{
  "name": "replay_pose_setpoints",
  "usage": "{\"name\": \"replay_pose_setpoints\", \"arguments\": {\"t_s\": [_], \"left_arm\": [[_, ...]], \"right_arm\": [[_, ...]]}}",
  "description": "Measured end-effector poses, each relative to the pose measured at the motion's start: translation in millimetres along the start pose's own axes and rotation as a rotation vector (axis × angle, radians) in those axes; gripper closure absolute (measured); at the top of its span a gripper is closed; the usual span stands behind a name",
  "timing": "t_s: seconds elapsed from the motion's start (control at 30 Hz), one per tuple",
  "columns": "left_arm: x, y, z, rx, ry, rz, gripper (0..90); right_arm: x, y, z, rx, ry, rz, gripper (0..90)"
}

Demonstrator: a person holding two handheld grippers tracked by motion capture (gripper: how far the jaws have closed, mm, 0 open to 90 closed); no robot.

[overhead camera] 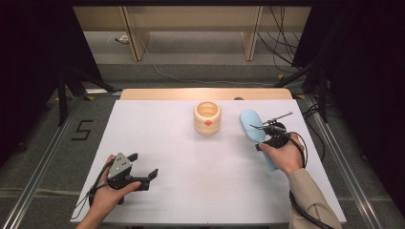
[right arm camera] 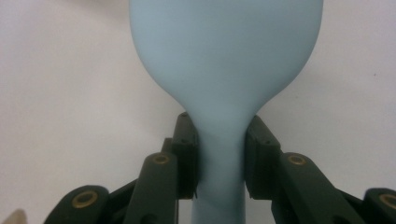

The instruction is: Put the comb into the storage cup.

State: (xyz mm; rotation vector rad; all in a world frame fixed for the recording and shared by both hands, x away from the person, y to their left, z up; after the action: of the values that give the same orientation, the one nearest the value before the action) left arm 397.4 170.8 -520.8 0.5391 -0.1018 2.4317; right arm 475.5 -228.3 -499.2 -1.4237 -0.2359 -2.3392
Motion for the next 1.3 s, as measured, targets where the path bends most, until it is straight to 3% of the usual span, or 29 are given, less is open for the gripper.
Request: {"name": "replay_pose_setpoints", "arguments": {"t_s": [0.4,1.3], "left_arm": [[0.0,-0.1,0.1,0.001,0.001,0.0,3.5],[0.1,-0.1,0.4,0.002,0.004,0.001,3.6]], "right_arm": [[7.0,-2.9,10.3,-0.004,0.111,-0.007,70.3],[17.0,-8.7,20.8,-0.022,0.23,-0.002,70.3]]}}
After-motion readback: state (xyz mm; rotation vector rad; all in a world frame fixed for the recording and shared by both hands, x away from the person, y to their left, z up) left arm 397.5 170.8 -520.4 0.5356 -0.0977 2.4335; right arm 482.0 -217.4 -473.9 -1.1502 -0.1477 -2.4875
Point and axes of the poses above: each handheld gripper's, and its own axes: x roughly backward along the jaws, z roughly out of its top, y roughly to its right, the point moved 9 cm from there along -x, roughly forward along the jaws, and after that the axes turned 2 degrees about -z, right-handed, at the moved point
